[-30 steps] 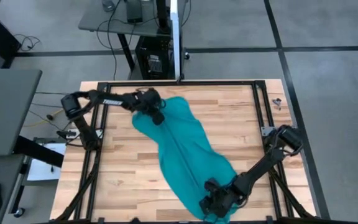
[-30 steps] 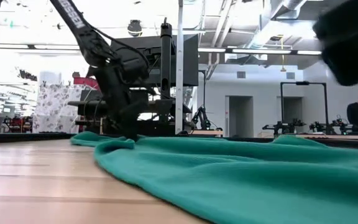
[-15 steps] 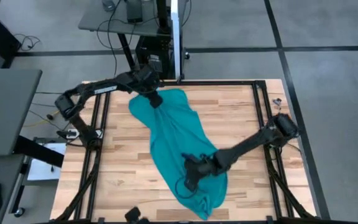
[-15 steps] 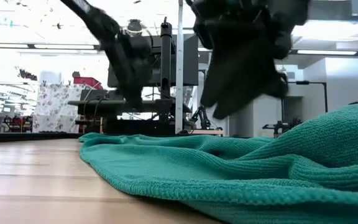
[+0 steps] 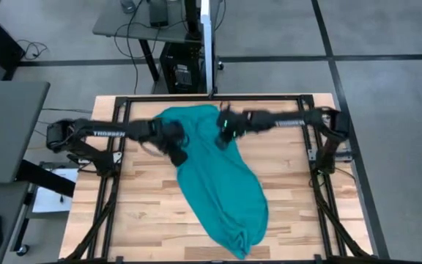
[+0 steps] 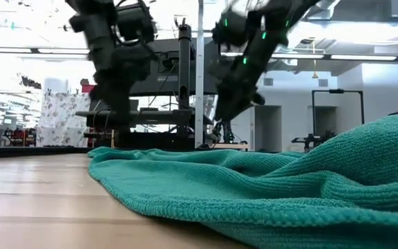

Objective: Roll towel
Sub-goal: Fold the blue towel

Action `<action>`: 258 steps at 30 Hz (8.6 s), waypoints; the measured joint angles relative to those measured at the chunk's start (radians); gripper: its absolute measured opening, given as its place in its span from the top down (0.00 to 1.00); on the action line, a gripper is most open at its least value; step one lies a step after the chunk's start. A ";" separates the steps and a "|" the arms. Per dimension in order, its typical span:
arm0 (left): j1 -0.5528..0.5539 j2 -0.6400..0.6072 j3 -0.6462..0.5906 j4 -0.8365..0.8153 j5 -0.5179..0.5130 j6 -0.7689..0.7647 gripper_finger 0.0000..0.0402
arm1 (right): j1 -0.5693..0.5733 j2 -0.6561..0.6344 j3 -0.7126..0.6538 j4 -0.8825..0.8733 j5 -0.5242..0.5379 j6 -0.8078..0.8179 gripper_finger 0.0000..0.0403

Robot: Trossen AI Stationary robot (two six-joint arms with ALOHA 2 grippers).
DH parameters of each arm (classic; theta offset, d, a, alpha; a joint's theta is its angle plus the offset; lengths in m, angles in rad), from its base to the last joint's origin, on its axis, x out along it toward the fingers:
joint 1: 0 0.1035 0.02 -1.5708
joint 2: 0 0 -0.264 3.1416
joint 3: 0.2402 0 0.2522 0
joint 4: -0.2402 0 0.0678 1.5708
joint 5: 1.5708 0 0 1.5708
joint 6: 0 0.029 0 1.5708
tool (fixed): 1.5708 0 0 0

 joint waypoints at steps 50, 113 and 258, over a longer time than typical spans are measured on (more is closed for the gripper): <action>-0.260 0.245 -0.111 0.360 -0.127 -0.572 1.00 | -0.423 0.625 0.744 -0.465 -0.439 -0.149 0.69; -0.679 0.589 0.304 0.691 -0.069 -0.451 0.70 | 0.973 -0.070 -0.142 -0.347 0.109 0.749 0.69; 0.236 -0.123 -0.265 0.057 -0.089 0.173 0.70 | 0.160 -0.002 -0.226 0.193 -0.205 0.434 0.69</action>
